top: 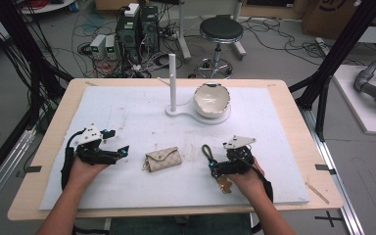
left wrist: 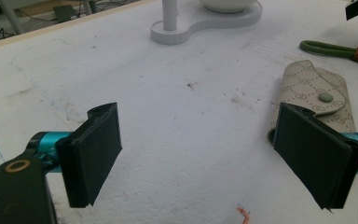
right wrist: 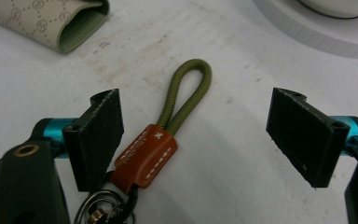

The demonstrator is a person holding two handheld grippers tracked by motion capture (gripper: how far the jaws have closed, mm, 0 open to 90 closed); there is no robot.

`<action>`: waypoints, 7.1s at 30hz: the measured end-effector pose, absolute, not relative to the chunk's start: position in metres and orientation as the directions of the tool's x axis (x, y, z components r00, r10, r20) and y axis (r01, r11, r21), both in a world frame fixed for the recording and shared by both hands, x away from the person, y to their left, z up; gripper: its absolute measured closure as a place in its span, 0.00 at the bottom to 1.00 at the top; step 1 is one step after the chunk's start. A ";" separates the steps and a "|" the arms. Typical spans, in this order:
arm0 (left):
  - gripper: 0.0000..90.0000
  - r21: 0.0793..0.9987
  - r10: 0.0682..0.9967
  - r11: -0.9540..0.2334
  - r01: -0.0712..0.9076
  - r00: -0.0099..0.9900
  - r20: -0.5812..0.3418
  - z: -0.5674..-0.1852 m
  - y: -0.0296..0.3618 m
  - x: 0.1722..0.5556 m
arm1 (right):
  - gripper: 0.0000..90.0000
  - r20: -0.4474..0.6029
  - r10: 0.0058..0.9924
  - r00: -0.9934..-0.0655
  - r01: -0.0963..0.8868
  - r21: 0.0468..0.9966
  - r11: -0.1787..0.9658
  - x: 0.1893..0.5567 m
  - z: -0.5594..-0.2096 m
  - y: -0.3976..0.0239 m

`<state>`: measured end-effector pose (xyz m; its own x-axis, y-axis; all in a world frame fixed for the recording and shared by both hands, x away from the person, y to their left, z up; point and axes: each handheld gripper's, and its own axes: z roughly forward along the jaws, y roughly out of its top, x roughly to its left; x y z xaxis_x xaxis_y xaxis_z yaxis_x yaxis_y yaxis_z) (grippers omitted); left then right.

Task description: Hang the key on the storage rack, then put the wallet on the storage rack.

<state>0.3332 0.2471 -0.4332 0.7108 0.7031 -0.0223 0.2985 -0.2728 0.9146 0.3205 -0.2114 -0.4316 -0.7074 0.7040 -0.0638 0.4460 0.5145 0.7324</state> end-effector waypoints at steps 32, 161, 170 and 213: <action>0.17 0.913 0.701 -0.279 0.298 0.713 -0.019 -0.433 0.246 0.333 | 0.78 -0.032 0.646 -0.763 0.481 0.640 0.600 0.310 -0.441 -0.204; 0.17 0.917 0.706 -0.272 0.293 0.708 -0.017 -0.431 0.249 0.332 | 0.34 0.029 0.769 -0.638 0.334 0.911 0.243 0.336 -0.372 -0.251; 0.17 0.919 0.698 -0.271 0.285 0.716 -0.016 -0.430 0.247 0.334 | 0.28 0.025 0.789 -0.614 0.341 0.910 0.236 0.318 -0.391 -0.267; 0.17 0.919 0.578 -0.291 0.266 0.814 -0.052 -0.431 0.214 0.341 | 0.22 0.059 0.824 -0.563 0.391 0.898 0.203 0.312 -0.413 -0.299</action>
<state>0.3410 0.2138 -0.4306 0.8144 0.5779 -0.0525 0.2657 -0.2909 0.9191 0.3118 -0.2992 -0.4132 -0.5629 0.8244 0.0590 0.3913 0.2030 0.8976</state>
